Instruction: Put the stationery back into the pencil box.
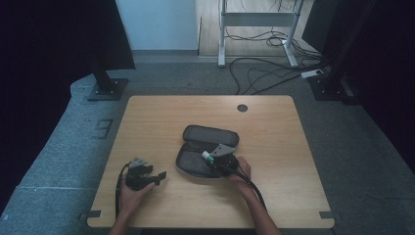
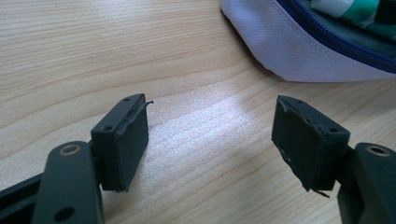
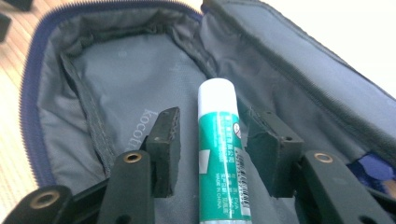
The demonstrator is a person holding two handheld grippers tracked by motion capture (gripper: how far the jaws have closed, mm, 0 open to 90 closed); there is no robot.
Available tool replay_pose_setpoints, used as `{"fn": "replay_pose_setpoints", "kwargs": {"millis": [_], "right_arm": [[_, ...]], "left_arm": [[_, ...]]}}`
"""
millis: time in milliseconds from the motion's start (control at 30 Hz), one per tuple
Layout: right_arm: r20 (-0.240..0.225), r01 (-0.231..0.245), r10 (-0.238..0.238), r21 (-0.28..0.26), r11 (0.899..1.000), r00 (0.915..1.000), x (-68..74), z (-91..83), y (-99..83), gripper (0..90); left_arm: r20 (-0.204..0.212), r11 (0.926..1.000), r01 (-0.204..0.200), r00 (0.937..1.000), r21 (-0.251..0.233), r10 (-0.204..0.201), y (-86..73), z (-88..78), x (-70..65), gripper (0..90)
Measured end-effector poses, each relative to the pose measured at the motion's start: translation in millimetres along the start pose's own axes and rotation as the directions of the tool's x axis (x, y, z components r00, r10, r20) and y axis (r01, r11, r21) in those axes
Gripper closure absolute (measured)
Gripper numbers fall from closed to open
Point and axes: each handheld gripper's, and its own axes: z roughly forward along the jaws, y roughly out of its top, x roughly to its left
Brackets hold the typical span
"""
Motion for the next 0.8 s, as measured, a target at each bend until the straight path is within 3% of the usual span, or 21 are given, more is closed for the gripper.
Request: {"fn": "replay_pose_setpoints", "kwargs": {"millis": [300, 600, 800], "right_arm": [[-0.040, -0.053, 0.051, -0.048, 0.997, 0.9979, -4.5, -10.4, -1.8, 47.4], [-0.049, -0.138, 0.134, -0.085, 0.987, 0.9898, -7.3, -23.5, -9.0, 43.6], [-0.036, -0.141, 0.138, -0.098, 0.985, 0.9897, -4.4, -32.3, -13.1, 39.6]], "left_arm": [[0.000, 1.0000, -0.001, 1.0000, 0.002, 0.001, 0.3, -0.1, 0.3, 27.3], [-0.001, 1.0000, -0.005, 1.0000, 0.004, 0.005, 0.3, -0.3, 0.6, 27.3], [-0.010, 1.0000, -0.007, 0.9999, 0.003, 0.007, -0.3, -0.9, 1.3, 27.5]]}}
